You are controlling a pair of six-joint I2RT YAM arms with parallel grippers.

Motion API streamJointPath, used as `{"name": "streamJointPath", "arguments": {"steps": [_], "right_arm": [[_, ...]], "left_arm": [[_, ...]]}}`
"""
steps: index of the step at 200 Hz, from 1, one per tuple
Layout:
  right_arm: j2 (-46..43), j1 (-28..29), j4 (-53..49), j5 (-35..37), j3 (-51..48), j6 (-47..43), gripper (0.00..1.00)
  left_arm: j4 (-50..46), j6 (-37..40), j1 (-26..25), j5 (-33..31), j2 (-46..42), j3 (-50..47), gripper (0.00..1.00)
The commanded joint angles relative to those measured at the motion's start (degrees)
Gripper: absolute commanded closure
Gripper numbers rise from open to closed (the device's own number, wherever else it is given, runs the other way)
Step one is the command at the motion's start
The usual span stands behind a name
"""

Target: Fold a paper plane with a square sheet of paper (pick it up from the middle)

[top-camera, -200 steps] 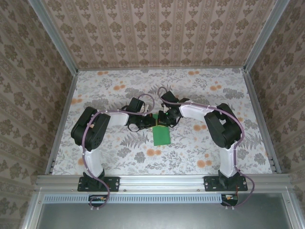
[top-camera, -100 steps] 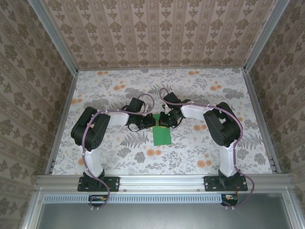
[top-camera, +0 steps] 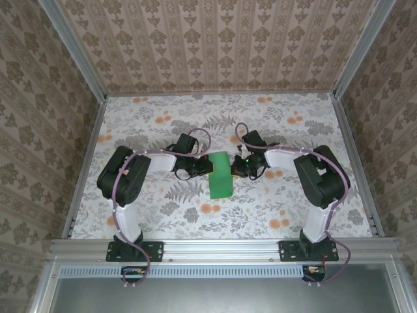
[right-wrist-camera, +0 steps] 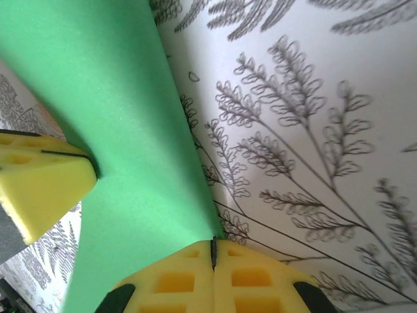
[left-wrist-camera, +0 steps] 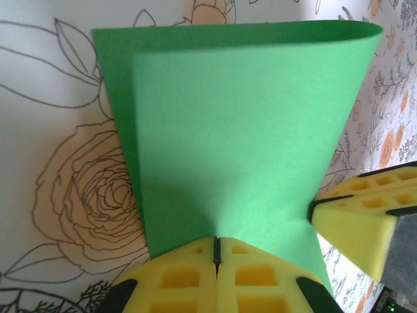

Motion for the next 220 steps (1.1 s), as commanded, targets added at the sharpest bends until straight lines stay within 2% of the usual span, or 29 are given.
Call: {"name": "streamJointPath", "arguments": {"steps": [1, 55, 83, 125, 165, 192, 220], "right_arm": [[-3.41, 0.82, -0.98, 1.37, 1.10, -1.03, 1.00], [5.26, 3.15, 4.65, -2.17, 7.76, 1.37, 1.00], [7.96, 2.78, 3.53, -1.27, 9.27, 0.47, 1.00], [7.61, -1.36, 5.75, -0.08, 3.79, -0.13, 1.00], [3.18, -5.44, 5.28, 2.98, 1.42, -0.66, 1.00], [-1.33, -2.85, 8.09, 5.72, 0.74, 0.08, 1.00], [0.85, 1.11, 10.71, 5.18, 2.58, 1.84, 1.00]], "left_arm": [[-12.35, -0.26, -0.43, -10.71, 6.06, -4.33, 1.00], [-12.96, 0.98, -0.62, -10.71, 6.24, -3.86, 1.00], [-12.99, 1.07, -0.71, -10.90, 6.26, -3.90, 1.00], [-12.27, 1.03, -0.71, -11.04, 6.67, -4.84, 1.00], [-11.69, 1.18, -0.62, -10.82, 7.24, -5.05, 1.00], [-11.67, 1.12, -0.67, -10.74, 7.17, -5.06, 1.00], [-11.83, 1.05, -0.71, -10.82, 7.14, -5.04, 1.00]]}}
